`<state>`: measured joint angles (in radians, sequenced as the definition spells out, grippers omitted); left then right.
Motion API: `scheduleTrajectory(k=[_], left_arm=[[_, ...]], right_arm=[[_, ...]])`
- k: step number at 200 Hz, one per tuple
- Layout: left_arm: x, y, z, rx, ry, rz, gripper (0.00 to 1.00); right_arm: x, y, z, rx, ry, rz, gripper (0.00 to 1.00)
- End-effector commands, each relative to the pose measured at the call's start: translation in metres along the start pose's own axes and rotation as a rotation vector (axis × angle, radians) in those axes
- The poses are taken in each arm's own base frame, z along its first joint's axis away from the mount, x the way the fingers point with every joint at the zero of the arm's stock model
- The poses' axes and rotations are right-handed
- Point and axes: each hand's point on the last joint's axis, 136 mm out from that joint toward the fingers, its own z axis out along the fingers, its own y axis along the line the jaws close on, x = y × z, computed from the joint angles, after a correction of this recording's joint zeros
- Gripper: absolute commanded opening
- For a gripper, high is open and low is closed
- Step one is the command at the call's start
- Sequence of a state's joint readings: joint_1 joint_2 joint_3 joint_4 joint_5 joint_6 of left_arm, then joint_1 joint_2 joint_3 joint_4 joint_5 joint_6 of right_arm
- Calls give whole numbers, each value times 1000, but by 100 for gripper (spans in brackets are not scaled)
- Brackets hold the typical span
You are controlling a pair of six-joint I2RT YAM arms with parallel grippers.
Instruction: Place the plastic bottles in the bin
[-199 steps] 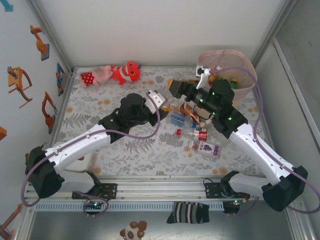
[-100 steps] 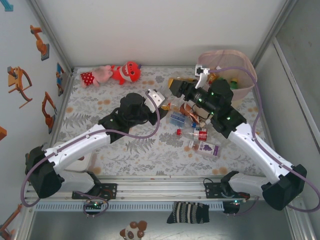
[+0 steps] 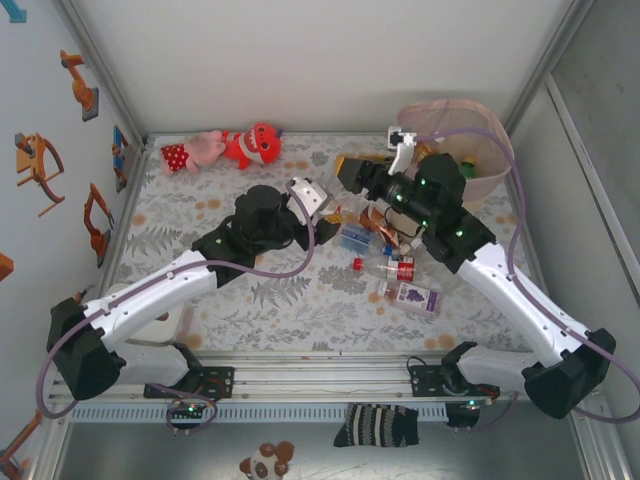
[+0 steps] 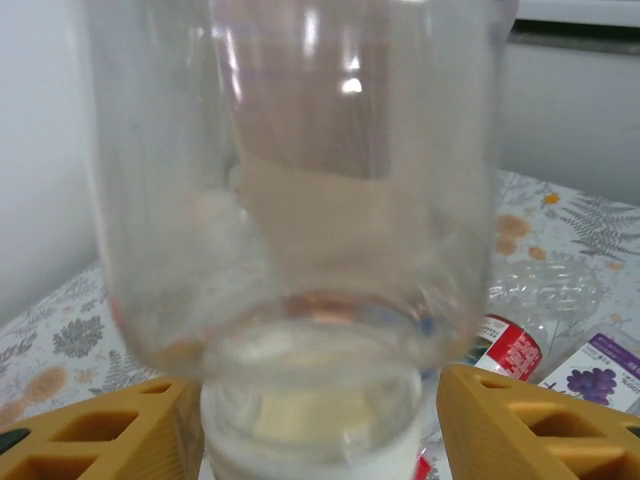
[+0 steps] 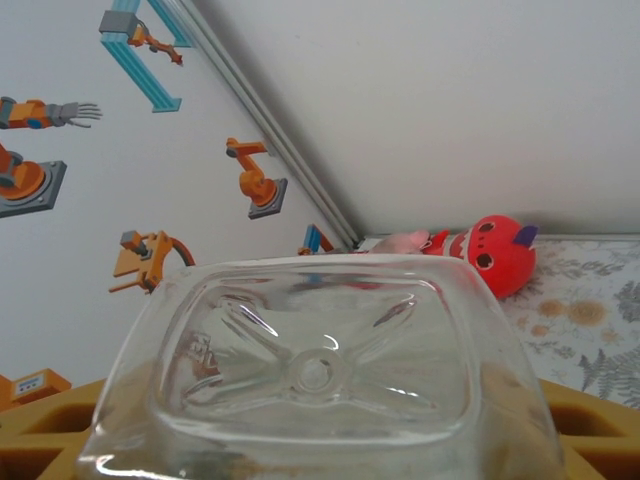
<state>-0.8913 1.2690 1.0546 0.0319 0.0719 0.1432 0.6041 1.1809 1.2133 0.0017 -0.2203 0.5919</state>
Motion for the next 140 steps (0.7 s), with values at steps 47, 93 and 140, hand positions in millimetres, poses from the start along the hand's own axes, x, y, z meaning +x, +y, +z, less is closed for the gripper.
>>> scheduleTrajectory(k=[47, 93, 140], left_arm=[[-19, -5, -22, 26, -80, 5, 62], [-19, -3, -26, 11, -86, 5, 63], [-18, -1, -31, 0, -83, 10, 63]], right_arm=[[-91, -38, -30, 213, -91, -161, 59], [-151, -118, -66, 489, -261, -49, 56], [-173, -211, -88, 734, -416, 114, 55]])
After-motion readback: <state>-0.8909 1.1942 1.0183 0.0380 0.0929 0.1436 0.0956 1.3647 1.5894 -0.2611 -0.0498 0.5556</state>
